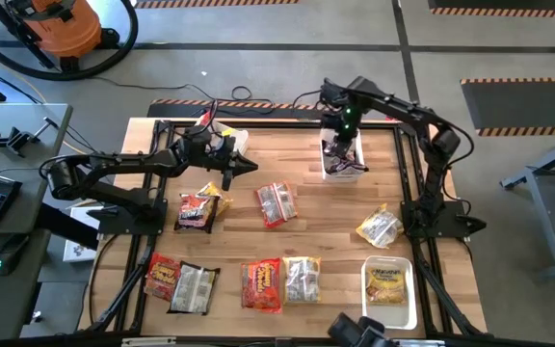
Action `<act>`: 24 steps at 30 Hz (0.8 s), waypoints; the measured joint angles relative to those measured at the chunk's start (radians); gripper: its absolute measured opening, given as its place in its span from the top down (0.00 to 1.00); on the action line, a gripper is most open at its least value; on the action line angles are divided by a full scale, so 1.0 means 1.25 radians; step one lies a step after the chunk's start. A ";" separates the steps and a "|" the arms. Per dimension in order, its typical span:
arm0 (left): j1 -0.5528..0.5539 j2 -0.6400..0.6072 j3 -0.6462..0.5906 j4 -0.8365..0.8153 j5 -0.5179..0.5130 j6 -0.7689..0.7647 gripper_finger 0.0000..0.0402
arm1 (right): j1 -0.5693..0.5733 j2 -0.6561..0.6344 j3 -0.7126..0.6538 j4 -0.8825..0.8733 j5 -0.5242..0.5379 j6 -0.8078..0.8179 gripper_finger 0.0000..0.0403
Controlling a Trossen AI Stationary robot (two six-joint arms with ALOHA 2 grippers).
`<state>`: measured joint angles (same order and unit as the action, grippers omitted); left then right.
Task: Sort Maruchan noodles
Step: Put the black noodle pack into the top right white bin
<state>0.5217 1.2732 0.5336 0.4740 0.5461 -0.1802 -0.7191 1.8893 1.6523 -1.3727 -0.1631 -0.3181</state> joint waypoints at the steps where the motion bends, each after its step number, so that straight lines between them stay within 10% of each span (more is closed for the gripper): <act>1: 0.000 0.000 0.000 0.000 0.000 0.001 0.96 | 0.008 0.000 -0.007 0.006 0.003 0.002 0.78; 12: -0.019 0.000 0.000 -0.003 0.000 0.034 0.96 | 0.031 0.002 -0.192 0.240 0.101 0.076 0.35; 18: -0.038 -0.001 0.001 -0.003 -0.008 0.035 0.96 | 0.038 0.002 -0.257 0.314 0.059 0.081 0.39; 24: -0.059 -0.001 0.001 -0.002 -0.057 0.035 0.96 | 0.044 0.002 -0.239 0.296 0.068 0.077 0.64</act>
<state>0.4484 1.2724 0.5346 0.4713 0.4751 -0.1368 -0.6647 1.8912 1.3530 -1.0027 -0.0778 -0.2217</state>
